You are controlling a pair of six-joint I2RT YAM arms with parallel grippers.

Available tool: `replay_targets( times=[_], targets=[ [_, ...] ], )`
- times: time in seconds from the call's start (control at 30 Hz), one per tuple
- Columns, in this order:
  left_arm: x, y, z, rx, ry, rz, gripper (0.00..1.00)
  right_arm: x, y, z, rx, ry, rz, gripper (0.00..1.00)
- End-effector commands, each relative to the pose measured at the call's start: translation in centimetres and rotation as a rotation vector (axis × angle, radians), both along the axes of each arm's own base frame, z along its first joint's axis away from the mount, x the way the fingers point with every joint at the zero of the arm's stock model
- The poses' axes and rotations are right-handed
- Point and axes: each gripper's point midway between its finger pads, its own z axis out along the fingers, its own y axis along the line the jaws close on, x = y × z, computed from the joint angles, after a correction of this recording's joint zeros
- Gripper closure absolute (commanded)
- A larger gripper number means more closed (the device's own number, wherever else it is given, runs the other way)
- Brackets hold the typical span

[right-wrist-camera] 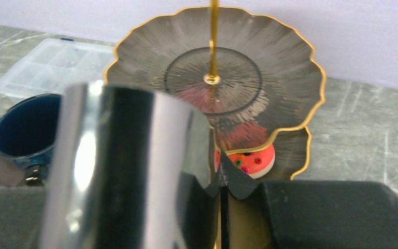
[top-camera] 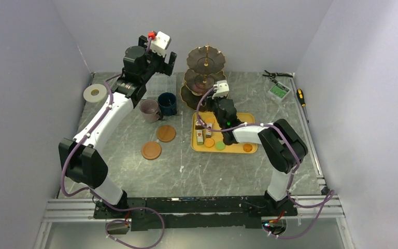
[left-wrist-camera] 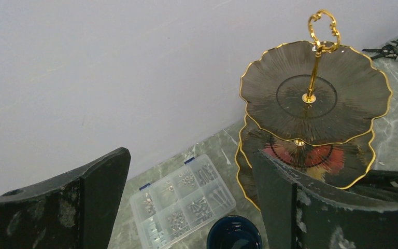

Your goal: Serve the afternoon tea

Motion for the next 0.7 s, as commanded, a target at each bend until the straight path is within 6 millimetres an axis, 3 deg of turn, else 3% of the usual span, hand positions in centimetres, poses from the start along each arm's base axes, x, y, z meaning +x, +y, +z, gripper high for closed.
replay_targets(
  times=[0.0, 0.3, 0.53, 0.67],
  targets=[
    [-1.2, 0.2, 2.7, -0.051, -0.049, -0.014, 0.07, 1.2, -2.7, 2.1, 0.038, -0.064, -0.072, 0.68],
    [-1.4, 0.3, 2.8, -0.051, -0.049, -0.015, 0.07, 1.6, -3.5, 2.4, 0.005, -0.078, -0.089, 0.63],
    [-1.6, 0.3, 2.8, -0.047, -0.046, -0.019, 0.07, 0.5, -4.5, 2.9, 0.005, -0.071, -0.109, 0.3],
    [-1.7, 0.3, 2.9, -0.052, -0.045, -0.022, 0.07, -0.9, -5.1, 4.5, 0.027, -0.077, -0.1, 0.27]
  ],
)
